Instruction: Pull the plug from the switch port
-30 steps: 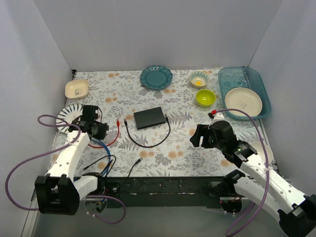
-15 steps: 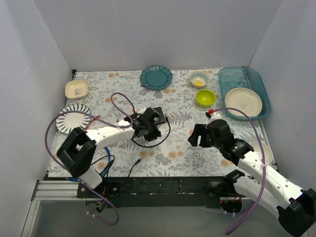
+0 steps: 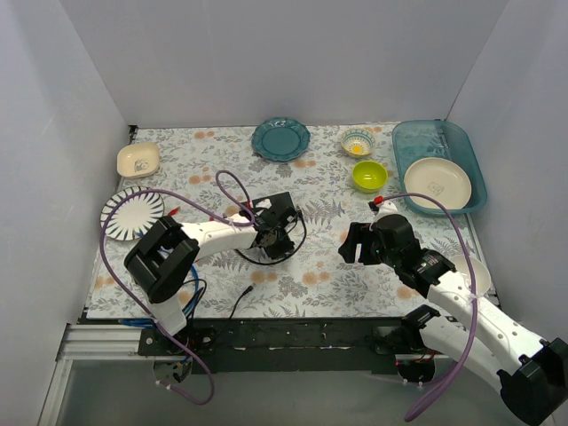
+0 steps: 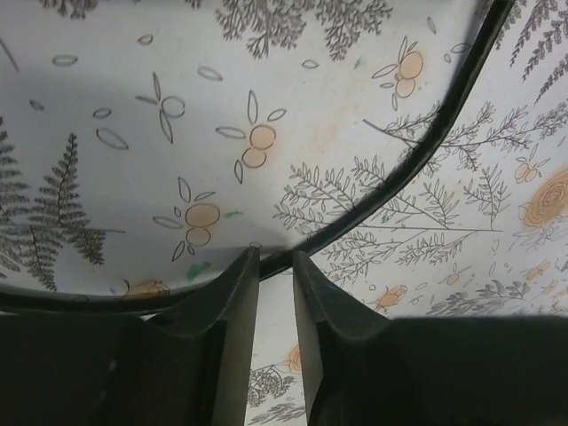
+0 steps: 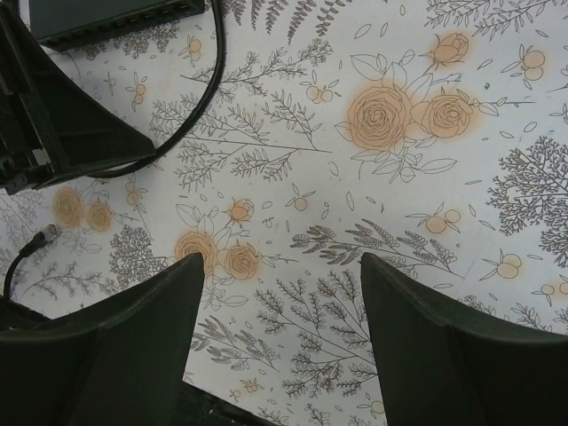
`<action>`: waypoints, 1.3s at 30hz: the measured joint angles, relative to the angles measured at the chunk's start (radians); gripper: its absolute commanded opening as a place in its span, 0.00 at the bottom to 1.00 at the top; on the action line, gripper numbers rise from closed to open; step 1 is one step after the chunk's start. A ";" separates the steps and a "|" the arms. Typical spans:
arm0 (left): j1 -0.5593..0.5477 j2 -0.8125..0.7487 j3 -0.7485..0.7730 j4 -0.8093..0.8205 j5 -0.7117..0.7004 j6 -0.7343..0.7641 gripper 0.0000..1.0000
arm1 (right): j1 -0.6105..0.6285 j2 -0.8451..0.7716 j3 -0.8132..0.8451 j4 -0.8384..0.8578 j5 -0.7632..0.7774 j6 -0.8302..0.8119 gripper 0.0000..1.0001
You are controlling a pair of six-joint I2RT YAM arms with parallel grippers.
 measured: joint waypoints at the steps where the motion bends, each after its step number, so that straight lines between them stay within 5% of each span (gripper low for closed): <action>1: -0.005 -0.005 -0.010 0.004 0.001 -0.006 0.22 | 0.000 0.001 0.000 0.000 0.003 -0.004 0.79; 9: -0.040 -0.208 -0.232 -0.038 0.050 -0.124 0.22 | 0.000 -0.001 -0.004 0.001 0.021 -0.018 0.79; 18: 0.047 -0.510 -0.423 -0.394 0.035 -0.164 0.17 | 0.000 0.009 -0.018 0.015 0.023 -0.026 0.79; 21: 0.174 -0.610 -0.425 -0.509 -0.032 -0.165 0.17 | 0.000 0.010 -0.018 0.015 0.021 -0.026 0.79; 26: 0.196 -0.746 -0.283 -0.481 -0.126 -0.166 0.22 | 0.000 0.010 -0.018 0.014 0.021 -0.026 0.79; 30: 0.142 -0.625 -0.141 -0.282 -0.101 -0.120 0.21 | 0.000 0.010 -0.018 0.015 0.018 -0.026 0.79; 39: -0.260 -0.017 0.113 -0.054 0.078 0.143 0.18 | 0.000 0.008 -0.017 0.014 0.018 -0.024 0.79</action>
